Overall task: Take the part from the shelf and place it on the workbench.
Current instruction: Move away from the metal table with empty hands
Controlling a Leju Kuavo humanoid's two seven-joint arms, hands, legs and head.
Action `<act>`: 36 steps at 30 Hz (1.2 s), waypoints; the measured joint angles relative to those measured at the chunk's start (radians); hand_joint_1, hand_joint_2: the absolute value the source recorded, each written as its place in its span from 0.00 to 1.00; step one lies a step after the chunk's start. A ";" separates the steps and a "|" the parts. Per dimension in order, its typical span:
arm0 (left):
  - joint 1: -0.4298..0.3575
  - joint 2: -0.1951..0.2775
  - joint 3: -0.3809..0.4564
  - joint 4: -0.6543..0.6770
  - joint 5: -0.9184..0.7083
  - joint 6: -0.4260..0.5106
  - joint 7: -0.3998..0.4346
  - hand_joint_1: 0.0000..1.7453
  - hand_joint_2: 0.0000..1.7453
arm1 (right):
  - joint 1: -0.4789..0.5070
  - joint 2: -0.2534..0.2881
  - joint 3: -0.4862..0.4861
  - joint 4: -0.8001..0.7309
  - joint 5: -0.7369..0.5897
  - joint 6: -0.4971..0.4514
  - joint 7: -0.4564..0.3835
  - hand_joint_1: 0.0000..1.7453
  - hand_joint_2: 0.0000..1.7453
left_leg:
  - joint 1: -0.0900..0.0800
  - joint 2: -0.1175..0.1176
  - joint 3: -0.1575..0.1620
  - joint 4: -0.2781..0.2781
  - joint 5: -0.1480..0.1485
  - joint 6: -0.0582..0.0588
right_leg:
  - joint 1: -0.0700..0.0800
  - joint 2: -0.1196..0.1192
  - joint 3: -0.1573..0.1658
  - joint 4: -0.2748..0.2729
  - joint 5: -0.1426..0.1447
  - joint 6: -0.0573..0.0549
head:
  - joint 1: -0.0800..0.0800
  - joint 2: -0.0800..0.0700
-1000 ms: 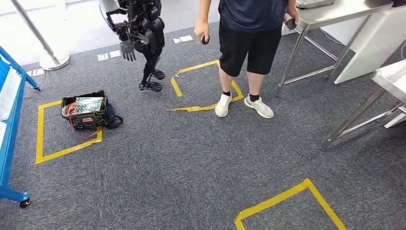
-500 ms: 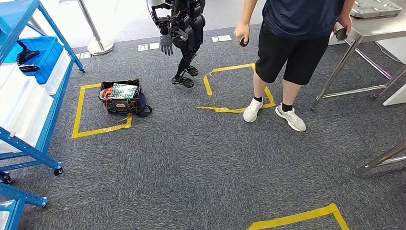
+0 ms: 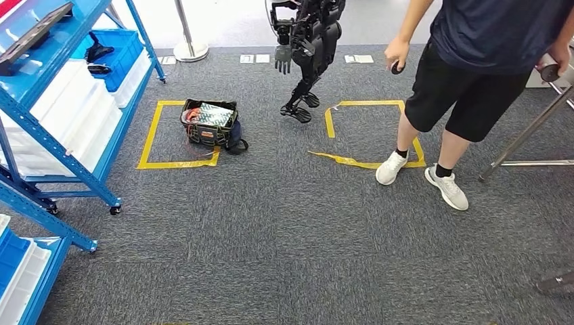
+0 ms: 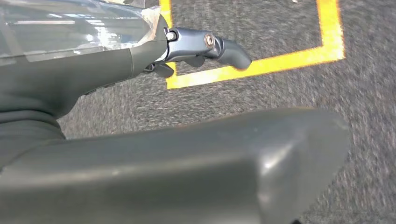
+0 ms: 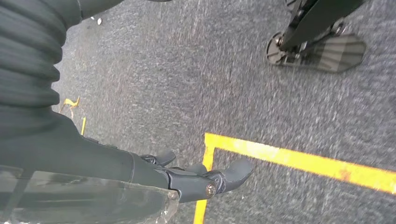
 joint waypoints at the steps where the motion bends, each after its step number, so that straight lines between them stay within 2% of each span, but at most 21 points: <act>1: 0.001 0.000 0.000 0.000 0.000 0.000 0.000 0.00 0.00 | -0.001 0.000 0.000 0.000 0.000 0.001 0.000 0.00 1.00 | 0.002 -0.012 0.003 -0.008 0.006 0.007 | -0.001 0.010 -0.001 0.006 -0.006 0.004 | 0.001 0.000; 4: -0.001 0.001 0.000 0.000 0.002 0.000 0.000 0.00 0.00 | 0.001 0.001 0.000 -0.001 0.001 0.002 -0.001 0.00 1.00 | 0.007 -0.050 0.006 -0.026 0.022 0.025 | -0.008 0.102 -0.062 0.139 -0.072 0.001 | 0.007 0.000; 6: -0.002 0.001 0.001 0.000 0.002 0.000 0.000 0.00 0.00 | 0.003 0.001 0.000 0.000 0.001 0.002 -0.001 0.00 1.00 | 0.007 -0.080 0.002 -0.026 0.025 0.028 | -0.011 0.130 -0.128 0.268 -0.114 0.002 | 0.009 0.000; 7: -0.001 0.001 0.001 0.000 0.002 0.000 0.000 0.00 0.00 | 0.004 0.001 0.000 0.000 0.001 0.002 -0.001 0.00 1.00 | 0.007 -0.096 0.001 -0.025 0.026 0.027 | -0.012 0.133 -0.143 0.292 -0.115 0.009 | 0.009 0.000; 8: 0.000 0.001 0.001 0.000 0.002 0.000 0.000 0.00 0.00 | 0.005 0.000 0.000 0.000 0.001 0.002 -0.001 0.00 1.00 | 0.007 -0.112 0.002 -0.025 0.027 0.026 | -0.013 0.135 -0.138 0.275 -0.099 0.019 | 0.009 0.000; 10: 0.002 0.000 0.001 0.000 0.002 0.000 0.000 0.00 0.00 | 0.007 0.000 0.000 0.000 0.001 0.002 -0.001 0.00 1.00 | 0.009 -0.142 0.003 -0.022 0.028 0.020 | -0.022 0.163 -0.081 0.142 -0.035 0.042 | 0.010 0.000; 12: 0.001 0.000 0.001 0.000 0.002 0.000 0.000 0.00 0.00 | 0.007 -0.001 0.000 0.000 0.001 0.002 -0.001 0.00 1.00 | 0.006 -0.165 -0.003 -0.014 0.026 0.009 | -0.028 0.209 -0.034 0.027 0.009 0.044 | 0.010 0.000; 13: 0.000 0.000 0.001 0.000 0.002 0.000 0.000 0.00 0.00 | 0.007 0.000 0.000 0.000 0.000 0.002 -0.001 0.00 1.00 | 0.005 -0.175 -0.008 -0.012 0.026 0.002 | -0.028 0.221 -0.026 0.005 0.016 0.037 | 0.009 0.000; 16: 0.002 0.001 0.001 0.000 0.002 0.000 0.000 0.00 0.00 | 0.006 0.002 0.000 0.001 0.000 0.002 -0.001 0.00 1.00 | 0.010 -0.193 -0.019 -0.007 0.027 -0.015 | -0.024 0.187 -0.019 0.000 0.021 0.009 | 0.006 0.000; 18: 0.004 0.000 0.001 0.000 0.001 -0.001 0.000 0.00 0.00 | 0.006 0.003 0.000 0.001 -0.002 0.002 -0.001 0.00 1.00 | 0.011 -0.143 -0.048 0.047 -0.009 -0.022 | -0.028 0.160 -0.019 -0.004 0.026 -0.007 | -0.001 0.000; 20: 0.002 -0.001 0.000 0.000 -0.002 -0.002 0.000 0.00 0.00 | 0.008 0.002 0.000 0.001 -0.003 0.002 -0.002 0.00 1.00 | 0.012 -0.081 -0.110 0.171 -0.079 -0.028 | -0.023 0.130 -0.021 -0.004 0.025 -0.018 | -0.008 0.000; 22: 0.001 -0.002 0.000 0.000 -0.003 -0.003 0.000 0.00 0.00 | 0.010 0.002 0.000 0.001 -0.004 0.001 -0.002 0.00 1.00 | 0.016 -0.062 -0.161 0.272 -0.114 -0.033 | -0.018 0.099 -0.024 -0.003 0.023 -0.021 | -0.008 0.000; 23: 0.002 -0.003 0.000 0.000 -0.003 -0.003 0.000 0.00 0.00 | 0.010 0.003 0.000 0.001 -0.005 0.001 -0.002 0.00 1.00 | 0.018 -0.058 -0.161 0.274 -0.105 -0.035 | -0.018 0.085 -0.026 -0.003 0.022 -0.021 | -0.009 0.000; 25: 0.004 -0.002 0.000 0.000 -0.004 -0.003 0.000 0.00 0.00 | 0.009 0.004 0.000 0.001 -0.005 0.001 -0.002 0.00 1.00 | 0.020 -0.037 -0.101 0.171 -0.049 -0.035 | -0.018 0.061 -0.024 -0.003 0.017 -0.018 | -0.009 0.000; 27: 0.000 -0.002 0.000 0.000 -0.005 -0.004 0.000 0.00 0.00 | 0.008 0.005 0.000 0.001 -0.005 0.001 -0.003 0.00 1.00 | 0.018 0.010 -0.026 0.048 -0.009 -0.030 | -0.011 0.040 -0.014 -0.002 0.010 -0.008 | -0.007 0.000; 29: -0.003 -0.003 0.000 0.000 -0.005 -0.004 -0.001 0.00 0.00 | 0.007 0.005 0.000 0.001 -0.005 0.001 -0.004 0.00 1.00 | 0.011 0.025 -0.003 0.008 -0.004 -0.020 | -0.006 0.020 -0.003 -0.003 0.004 0.005 | -0.003 0.000; 30: -0.004 -0.003 0.000 0.000 -0.005 -0.004 -0.001 0.00 0.00 | 0.005 0.006 0.000 0.001 -0.005 0.001 -0.004 0.00 1.00 | 0.008 0.011 -0.005 0.006 -0.003 -0.014 | -0.008 0.009 0.002 -0.005 0.003 0.011 | -0.001 0.000; 31: -0.003 -0.003 -0.001 0.000 -0.005 -0.004 -0.002 0.00 0.00 | 0.002 0.006 0.000 0.000 -0.005 0.001 -0.004 0.00 1.00 | 0.007 -0.001 -0.005 0.002 0.001 -0.006 | -0.011 0.012 0.005 -0.002 0.000 0.017 | 0.000 0.000; 33: -0.002 -0.002 0.000 0.000 -0.005 -0.004 -0.001 0.00 0.00 | 0.000 0.007 0.000 0.000 -0.005 0.000 -0.006 0.00 1.00 | 0.010 -0.024 -0.003 -0.007 0.011 0.010 | -0.014 0.059 -0.014 0.043 -0.028 0.020 | 0.001 0.000; 35: -0.005 -0.002 0.000 0.000 -0.005 -0.005 -0.002 0.00 0.00 | 0.002 0.008 0.000 0.000 -0.004 0.000 -0.007 0.00 1.00 | 0.012 -0.049 -0.005 -0.011 0.016 0.018 | -0.015 0.116 -0.079 0.170 -0.084 0.012 | 0.004 0.000; 36: -0.006 -0.001 0.000 0.000 -0.005 -0.006 -0.002 0.00 0.00 | 0.003 0.008 0.000 0.000 -0.004 0.000 -0.008 0.00 1.00 | 0.012 -0.064 -0.007 -0.010 0.017 0.020 | -0.015 0.127 -0.116 0.242 -0.109 0.010 | 0.005 0.000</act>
